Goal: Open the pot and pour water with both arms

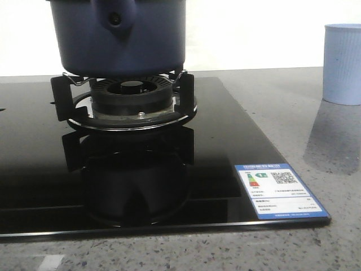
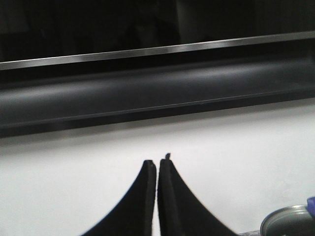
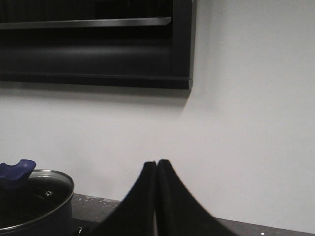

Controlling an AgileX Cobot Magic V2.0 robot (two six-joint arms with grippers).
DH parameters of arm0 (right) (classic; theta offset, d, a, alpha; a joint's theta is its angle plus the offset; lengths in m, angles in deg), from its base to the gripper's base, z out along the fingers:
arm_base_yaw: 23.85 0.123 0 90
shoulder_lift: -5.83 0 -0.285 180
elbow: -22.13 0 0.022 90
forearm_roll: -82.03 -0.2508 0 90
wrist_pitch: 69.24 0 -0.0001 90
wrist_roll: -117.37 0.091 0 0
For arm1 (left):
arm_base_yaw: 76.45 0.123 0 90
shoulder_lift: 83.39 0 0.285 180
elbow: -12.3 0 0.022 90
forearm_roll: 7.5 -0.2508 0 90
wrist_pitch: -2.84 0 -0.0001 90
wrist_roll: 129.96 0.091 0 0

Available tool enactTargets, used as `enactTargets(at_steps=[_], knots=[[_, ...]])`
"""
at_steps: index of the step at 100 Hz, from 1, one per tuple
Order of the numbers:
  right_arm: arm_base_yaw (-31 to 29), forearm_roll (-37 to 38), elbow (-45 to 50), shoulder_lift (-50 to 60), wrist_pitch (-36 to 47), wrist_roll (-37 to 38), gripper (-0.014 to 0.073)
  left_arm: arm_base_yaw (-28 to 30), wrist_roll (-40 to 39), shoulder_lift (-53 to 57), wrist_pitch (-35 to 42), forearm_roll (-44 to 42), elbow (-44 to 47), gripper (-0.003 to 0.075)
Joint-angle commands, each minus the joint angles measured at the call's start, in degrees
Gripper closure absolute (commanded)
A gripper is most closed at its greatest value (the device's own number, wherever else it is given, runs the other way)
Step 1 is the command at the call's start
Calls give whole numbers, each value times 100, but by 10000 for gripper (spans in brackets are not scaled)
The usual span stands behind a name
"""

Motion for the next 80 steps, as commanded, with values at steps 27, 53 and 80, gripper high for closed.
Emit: enactTargets(at_steps=[27, 53, 80], knots=[[-11, 304, 1684, 2099, -632, -5, 664, -5, -58, 2178, 296, 429, 1928, 740], [-11, 559, 2664, 2910, -856, -5, 664, -5, -58, 2734, -343, 552, 2444, 741], [-11, 559, 2943, 2968, -824, -5, 664, -5, -58, 2734, -368, 793, 2550, 740]])
